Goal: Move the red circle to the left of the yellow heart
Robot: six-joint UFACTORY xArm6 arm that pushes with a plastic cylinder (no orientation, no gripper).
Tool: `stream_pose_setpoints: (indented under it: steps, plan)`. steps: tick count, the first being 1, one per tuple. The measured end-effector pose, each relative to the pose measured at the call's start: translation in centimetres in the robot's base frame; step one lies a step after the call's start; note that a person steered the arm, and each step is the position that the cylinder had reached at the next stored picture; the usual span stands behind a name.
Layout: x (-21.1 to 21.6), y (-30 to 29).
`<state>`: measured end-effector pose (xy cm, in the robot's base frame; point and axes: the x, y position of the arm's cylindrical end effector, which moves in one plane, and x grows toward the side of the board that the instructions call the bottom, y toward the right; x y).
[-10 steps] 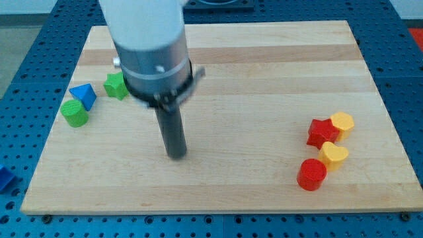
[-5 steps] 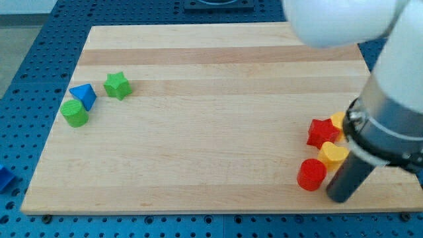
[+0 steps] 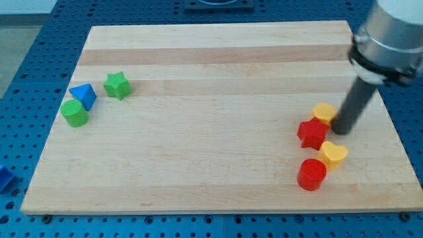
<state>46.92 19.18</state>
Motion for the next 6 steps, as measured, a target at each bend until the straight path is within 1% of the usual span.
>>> stream_pose_setpoints:
  steps: [1, 2, 3, 4, 5, 6]
  plan:
    - [-5.5, 0.8]
    - [-6.0, 2.2]
    - [-3.1, 11.8]
    - [9.5, 8.0]
    - [14.4, 1.1]
    - [13.6, -5.0]
